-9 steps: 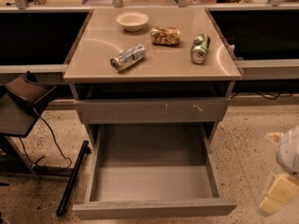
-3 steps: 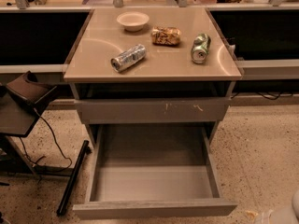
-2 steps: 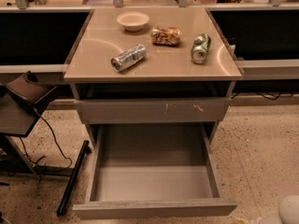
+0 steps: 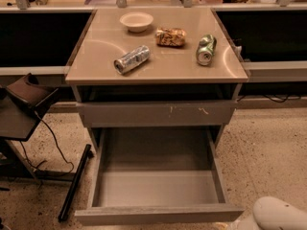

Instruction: Close middle drawer

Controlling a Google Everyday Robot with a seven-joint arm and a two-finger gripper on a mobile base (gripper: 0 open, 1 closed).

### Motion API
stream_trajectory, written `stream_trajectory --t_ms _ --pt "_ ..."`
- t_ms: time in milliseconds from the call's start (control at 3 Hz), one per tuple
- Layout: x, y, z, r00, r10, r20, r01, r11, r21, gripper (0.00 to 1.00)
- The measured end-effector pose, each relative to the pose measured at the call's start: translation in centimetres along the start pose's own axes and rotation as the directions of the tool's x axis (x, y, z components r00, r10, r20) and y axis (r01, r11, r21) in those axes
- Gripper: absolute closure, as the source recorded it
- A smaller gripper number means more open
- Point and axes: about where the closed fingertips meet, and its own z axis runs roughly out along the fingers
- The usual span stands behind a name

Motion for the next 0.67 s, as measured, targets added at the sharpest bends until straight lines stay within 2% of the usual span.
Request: stream_trajectory --t_ms 333,667 --pt "-0.8 -0.7 2.6 0.998 -0.057 -0.007 0.056 0.9970 -0.054 0.00" --pt "-1.2 -2.6 3.9 0.998 -0.054 -0.011 0.053 0.9964 -0.067 0.00"
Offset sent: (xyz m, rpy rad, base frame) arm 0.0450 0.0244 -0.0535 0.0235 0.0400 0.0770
